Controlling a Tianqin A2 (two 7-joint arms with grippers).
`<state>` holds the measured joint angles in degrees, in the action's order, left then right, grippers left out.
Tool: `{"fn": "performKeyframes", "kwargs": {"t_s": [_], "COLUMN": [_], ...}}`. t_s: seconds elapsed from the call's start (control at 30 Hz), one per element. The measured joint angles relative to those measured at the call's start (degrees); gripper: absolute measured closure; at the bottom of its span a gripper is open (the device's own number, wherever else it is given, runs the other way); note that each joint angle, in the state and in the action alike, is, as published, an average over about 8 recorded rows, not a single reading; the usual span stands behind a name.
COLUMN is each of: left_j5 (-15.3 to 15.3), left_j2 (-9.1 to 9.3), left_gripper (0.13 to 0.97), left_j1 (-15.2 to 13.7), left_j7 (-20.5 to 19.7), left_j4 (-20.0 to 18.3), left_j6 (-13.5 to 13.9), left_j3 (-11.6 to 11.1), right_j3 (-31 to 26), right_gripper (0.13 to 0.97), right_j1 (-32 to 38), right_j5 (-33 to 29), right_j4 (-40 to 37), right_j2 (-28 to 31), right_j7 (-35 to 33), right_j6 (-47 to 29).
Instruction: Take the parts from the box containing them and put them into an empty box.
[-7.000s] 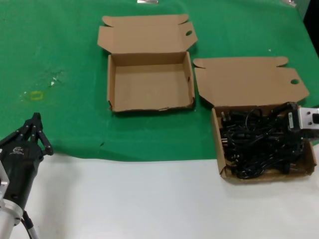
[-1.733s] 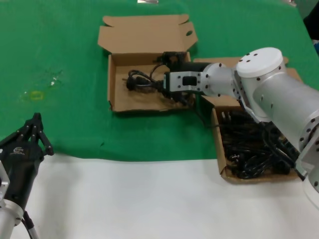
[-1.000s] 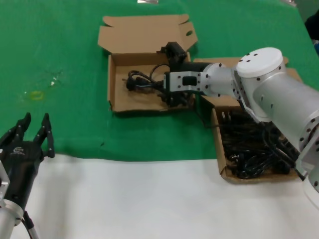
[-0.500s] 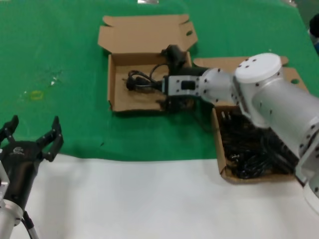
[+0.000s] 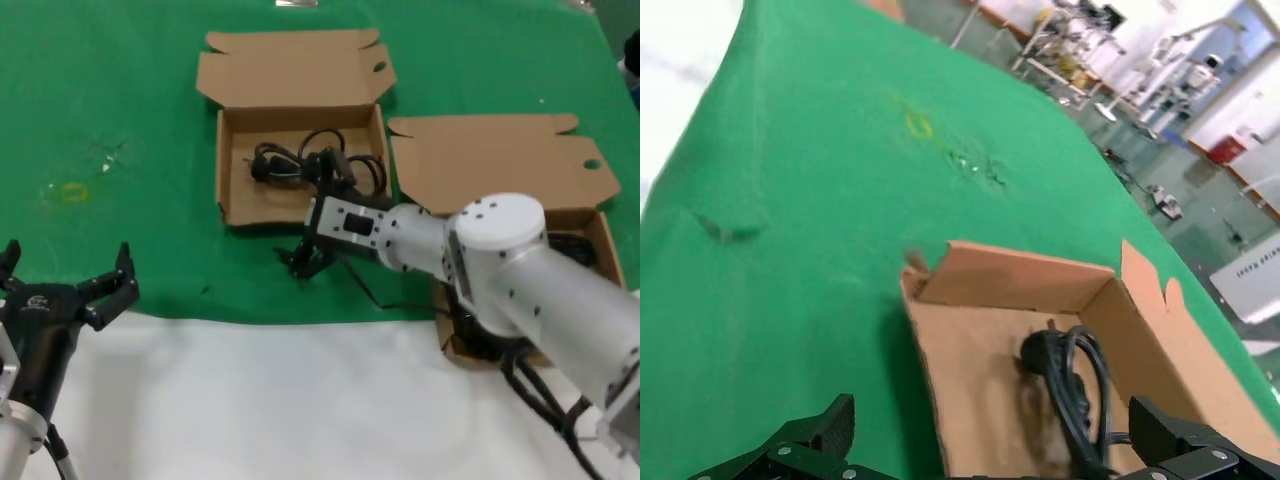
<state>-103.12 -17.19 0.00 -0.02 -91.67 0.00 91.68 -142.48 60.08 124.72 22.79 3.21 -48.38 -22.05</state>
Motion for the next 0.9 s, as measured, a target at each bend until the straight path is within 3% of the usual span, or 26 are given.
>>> {"fn": "performKeyframes", "kwargs": {"t_s": [0.2, 0.33, 0.6, 0.9], "left_j5": [0.0, 0.0, 0.0, 0.0], "left_j2": [0.0, 0.0, 0.0, 0.0], "left_gripper": [0.218, 0.218, 0.142, 0.132], "left_j1": [0.0, 0.0, 0.0, 0.0], "left_j7": [0.0, 0.0, 0.0, 0.0], "left_j4": [0.0, 0.0, 0.0, 0.0], "left_j6": [0.0, 0.0, 0.0, 0.0], "left_j3": [0.0, 0.0, 0.0, 0.0], "right_j3": [5.0, 8.3, 15.0, 22.5], "right_gripper": [0.129, 0.129, 0.129, 0.129], "right_j1": [-5.9, -9.8, -17.8, -26.7], "right_j5": [-2.1, -3.5, -6.4, -9.5], "right_j4": [6.8, 11.3, 20.4, 30.5], "right_j2": [1.4, 2.3, 4.1, 6.2], "right_j7": [4.8, 7.9, 14.3, 21.4], "right_j6": [2.2, 3.6, 6.5, 9.8]}}
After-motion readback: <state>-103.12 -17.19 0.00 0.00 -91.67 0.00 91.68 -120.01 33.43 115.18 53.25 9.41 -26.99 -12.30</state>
